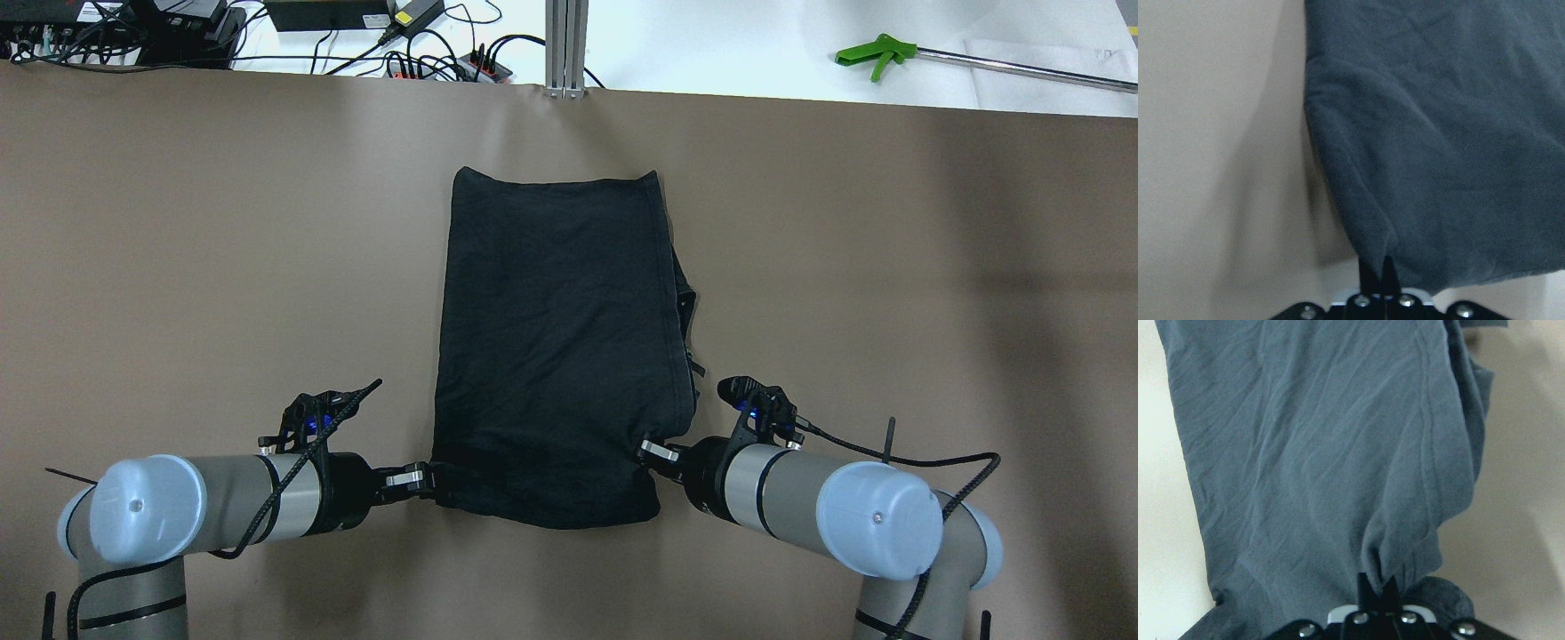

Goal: Fold clothes
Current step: 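Lift the near end with both grippers and fold it away from the robot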

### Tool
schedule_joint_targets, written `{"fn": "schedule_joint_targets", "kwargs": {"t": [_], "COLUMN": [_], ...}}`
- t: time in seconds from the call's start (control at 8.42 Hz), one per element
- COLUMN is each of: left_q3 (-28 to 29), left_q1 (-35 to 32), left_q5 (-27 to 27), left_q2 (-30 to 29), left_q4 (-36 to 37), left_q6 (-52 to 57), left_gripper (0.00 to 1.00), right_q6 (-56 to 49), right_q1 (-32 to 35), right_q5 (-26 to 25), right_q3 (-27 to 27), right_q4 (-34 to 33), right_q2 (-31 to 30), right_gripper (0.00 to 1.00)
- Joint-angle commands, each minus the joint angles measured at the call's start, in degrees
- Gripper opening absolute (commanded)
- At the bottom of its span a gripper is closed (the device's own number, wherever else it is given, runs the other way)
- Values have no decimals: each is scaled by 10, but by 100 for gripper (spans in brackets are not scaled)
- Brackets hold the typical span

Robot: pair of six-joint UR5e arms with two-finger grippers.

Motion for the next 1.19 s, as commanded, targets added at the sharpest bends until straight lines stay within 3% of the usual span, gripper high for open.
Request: {"fn": "schedule_joint_targets", "kwargs": {"t": [0.0, 0.24, 0.59, 1.07], "left_q3": [-23, -45, -90, -43], "left_q1": [-9, 9, 20, -78], "left_q5": [-20, -13, -16, -24], "left_q2": [-25, -46, -26, -53], "left_q4": [0, 0, 0, 3], "left_q6": [0, 0, -1, -9], "left_gripper": [0, 0, 0, 0], "right_q6": [7, 30, 40, 15], "right_q1": [-7, -33, -43, 69], "right_q5": [45, 82, 78, 101], "right_q3": [72, 116, 123, 90], "right_q4": [1, 1, 1, 0], "right_q2": [-56, -87, -98, -75], "right_gripper": [0, 0, 0, 0]}}
